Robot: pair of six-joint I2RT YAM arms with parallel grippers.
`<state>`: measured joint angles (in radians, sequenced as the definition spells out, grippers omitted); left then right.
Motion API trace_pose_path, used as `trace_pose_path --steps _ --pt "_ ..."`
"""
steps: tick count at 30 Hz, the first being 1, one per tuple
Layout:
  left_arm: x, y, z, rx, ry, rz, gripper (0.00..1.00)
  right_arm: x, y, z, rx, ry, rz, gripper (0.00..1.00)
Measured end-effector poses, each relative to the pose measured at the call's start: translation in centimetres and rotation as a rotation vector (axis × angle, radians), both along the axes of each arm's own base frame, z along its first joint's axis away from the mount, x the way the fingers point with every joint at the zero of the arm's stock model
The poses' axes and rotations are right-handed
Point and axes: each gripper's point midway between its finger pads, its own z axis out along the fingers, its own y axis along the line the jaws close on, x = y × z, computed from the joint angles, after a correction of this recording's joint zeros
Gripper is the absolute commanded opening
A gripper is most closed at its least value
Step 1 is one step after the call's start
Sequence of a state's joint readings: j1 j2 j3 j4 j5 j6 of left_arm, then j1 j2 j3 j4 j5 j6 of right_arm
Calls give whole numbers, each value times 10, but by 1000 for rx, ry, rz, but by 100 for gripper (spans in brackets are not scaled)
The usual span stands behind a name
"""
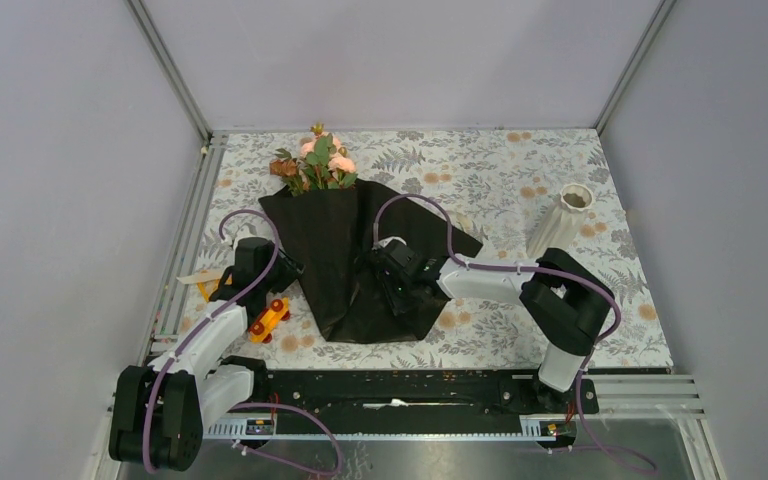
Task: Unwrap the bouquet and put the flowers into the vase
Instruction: Unfold the wrapping paper at the center of the board.
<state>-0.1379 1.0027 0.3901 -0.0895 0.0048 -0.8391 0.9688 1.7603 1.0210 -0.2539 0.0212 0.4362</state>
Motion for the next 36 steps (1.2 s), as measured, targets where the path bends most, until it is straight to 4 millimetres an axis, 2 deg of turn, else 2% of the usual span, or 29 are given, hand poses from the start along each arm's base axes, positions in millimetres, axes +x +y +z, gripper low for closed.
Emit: trace_pose_path --steps 4,9,16,20,24,32,36 --pt "-1 2 -1 7 4 7 26 6 -6 0 -27 -29 -27 37" --pt "-3 2 -2 8 6 9 17 5 -26 1 -98 -48 -52 38" --pt "-3 3 -2 8 7 9 17 4 -41 1 -133 -42 -74 39" --pt "-3 3 -2 11 7 6 20 7 -63 1 -141 -19 -130 41" --pt "-4 3 -2 23 5 -4 22 19 -81 9 -101 7 -203 42" --pt "-7 4 2 34 -9 -15 24 53 -105 42 -10 -44 -312 67" --pt "-6 4 3 27 -10 -11 23 75 -113 52 -36 -91 -333 70"
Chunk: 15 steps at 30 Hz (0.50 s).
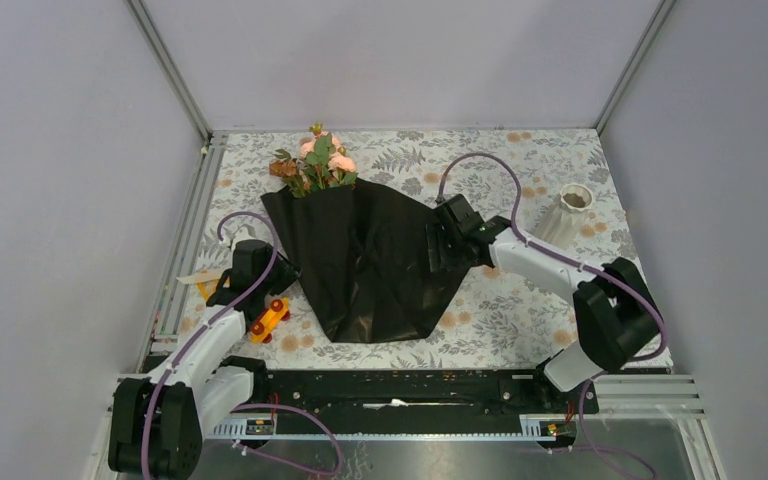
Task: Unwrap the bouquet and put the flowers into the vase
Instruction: Unfold the wrapping paper at the center of the board.
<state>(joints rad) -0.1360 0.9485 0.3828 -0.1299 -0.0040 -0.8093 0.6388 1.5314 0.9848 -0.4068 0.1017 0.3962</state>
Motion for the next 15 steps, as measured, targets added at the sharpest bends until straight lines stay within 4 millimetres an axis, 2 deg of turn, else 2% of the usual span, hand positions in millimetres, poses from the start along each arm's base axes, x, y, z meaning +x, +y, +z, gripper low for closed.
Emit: trace_pose_path --steps 5,10,15 --pt "1 -1 4 -12 -14 7 23 41 -6 2 -44 -23 -44 76" --pt "2 -1 10 -20 -36 12 23 60 -23 -4 -54 1 -52 81" --pt "2 -1 12 -30 -44 19 23 102 -20 11 -10 -19 5 80"
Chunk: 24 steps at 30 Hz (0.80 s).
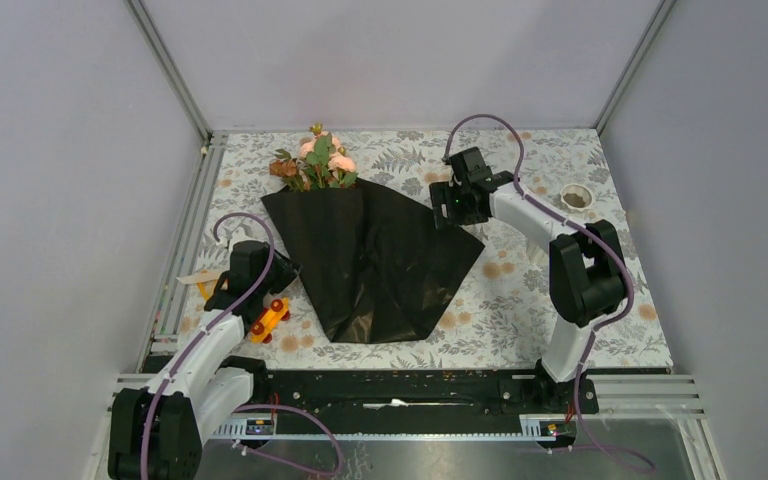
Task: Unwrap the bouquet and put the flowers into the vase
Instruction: Unfold the wrapping paper at the center of the board.
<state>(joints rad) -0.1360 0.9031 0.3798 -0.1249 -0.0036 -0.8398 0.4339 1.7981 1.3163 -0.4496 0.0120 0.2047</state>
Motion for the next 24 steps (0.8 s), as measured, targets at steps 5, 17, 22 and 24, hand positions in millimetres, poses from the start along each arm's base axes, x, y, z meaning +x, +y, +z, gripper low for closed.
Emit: trace_pose_path --steps 5,17,22,24 --pt "-2 0 -4 -4 9 5 24 30 -2 3 20 13 56 72" --pt "-1 -1 -9 -11 22 2 37 46 -4 -31 4 153 163 71" --pt "-1 -1 -13 -14 37 4 31 47 2 -37 27 196 195 69" --pt "-1 -2 -15 -18 38 4 28 48 4 -39 32 206 200 68"
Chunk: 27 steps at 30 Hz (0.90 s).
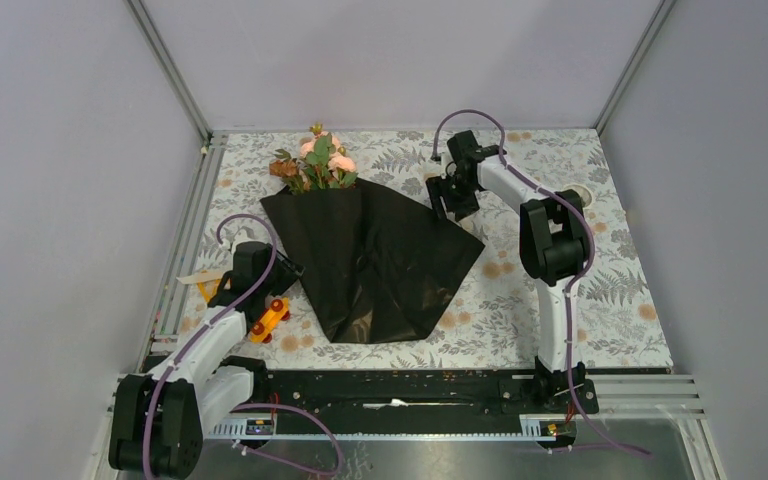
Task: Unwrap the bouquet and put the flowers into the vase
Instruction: Unfold the wrapping paper at the center of the board.
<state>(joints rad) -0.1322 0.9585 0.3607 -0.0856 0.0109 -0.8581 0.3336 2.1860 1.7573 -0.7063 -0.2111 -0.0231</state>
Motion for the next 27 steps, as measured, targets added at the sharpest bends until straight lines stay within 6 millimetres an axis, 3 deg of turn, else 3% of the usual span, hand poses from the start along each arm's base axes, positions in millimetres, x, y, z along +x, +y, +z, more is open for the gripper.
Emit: trace_pose_path --steps 11,22,27 --pt "1 -1 -5 -8 4 1 16 3 9 -2 32 41 23 53" --pt "1 -1 -7 -6 13 3 0 -8 9 -9 33 96 34 10" --pt "0 -1 -8 -5 17 3 0 -6 5 -10 7 88 21 5"
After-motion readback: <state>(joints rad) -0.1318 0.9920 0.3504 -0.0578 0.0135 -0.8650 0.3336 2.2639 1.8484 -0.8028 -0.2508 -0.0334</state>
